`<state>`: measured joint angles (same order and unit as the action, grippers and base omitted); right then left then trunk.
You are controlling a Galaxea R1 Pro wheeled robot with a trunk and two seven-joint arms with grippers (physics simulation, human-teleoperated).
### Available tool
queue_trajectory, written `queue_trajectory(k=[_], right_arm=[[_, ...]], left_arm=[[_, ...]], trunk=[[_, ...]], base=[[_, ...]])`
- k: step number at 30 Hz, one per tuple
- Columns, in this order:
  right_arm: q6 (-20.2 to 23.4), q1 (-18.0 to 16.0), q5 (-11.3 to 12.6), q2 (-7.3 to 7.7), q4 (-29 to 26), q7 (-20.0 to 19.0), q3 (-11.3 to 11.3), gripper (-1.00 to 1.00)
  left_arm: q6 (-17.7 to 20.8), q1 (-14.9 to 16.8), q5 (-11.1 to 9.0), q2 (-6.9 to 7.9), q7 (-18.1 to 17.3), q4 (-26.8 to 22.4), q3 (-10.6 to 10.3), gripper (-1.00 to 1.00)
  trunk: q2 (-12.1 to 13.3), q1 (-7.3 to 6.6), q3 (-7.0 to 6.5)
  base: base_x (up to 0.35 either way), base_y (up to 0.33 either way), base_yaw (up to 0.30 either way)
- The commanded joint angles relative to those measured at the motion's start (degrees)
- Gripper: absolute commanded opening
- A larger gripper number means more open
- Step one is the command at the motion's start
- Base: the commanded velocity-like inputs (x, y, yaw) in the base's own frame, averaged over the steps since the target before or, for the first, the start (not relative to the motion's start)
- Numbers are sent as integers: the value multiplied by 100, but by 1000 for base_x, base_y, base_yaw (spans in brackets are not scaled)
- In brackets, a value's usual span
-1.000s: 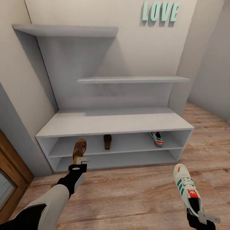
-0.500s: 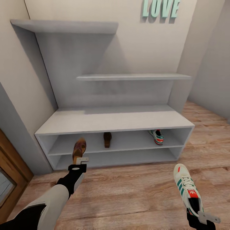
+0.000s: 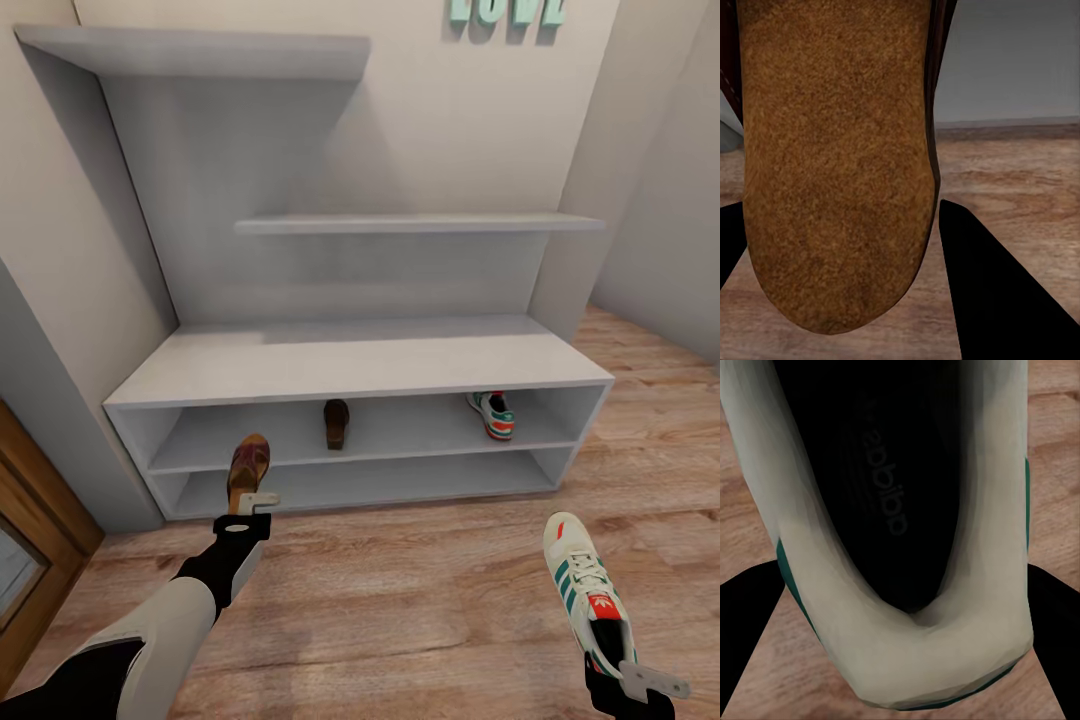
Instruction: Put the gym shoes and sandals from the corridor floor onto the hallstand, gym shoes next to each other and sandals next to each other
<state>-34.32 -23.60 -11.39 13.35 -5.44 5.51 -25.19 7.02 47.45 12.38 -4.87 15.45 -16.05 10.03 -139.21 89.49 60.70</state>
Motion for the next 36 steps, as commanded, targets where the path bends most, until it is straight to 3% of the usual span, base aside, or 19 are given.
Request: queue_trajectory(k=[1, 10, 26, 36], right_arm=[[-13, -5, -62, 1, 8, 47, -13, -100], [-17, -5, -77, 10, 21, 47, -5, -100], [-22, -5, -82, 14, 34, 47, -3, -100], [-22, -5, -82, 10, 34, 47, -3, -100]], left_arm=[[45, 1, 80, -5, 0, -12, 34, -100], [45, 1, 80, -12, 4, -12, 34, -100], [37, 1, 85, -23, 6, -12, 42, -100], [37, 1, 89, -15, 10, -13, 35, -100]], trunk=[[-2, -1, 10], [-2, -1, 24], [-2, -1, 24], [-2, -1, 24]], base=[[0, 0, 0], [16, -2, 0], [273, -114, 0], [50, -19, 0]])
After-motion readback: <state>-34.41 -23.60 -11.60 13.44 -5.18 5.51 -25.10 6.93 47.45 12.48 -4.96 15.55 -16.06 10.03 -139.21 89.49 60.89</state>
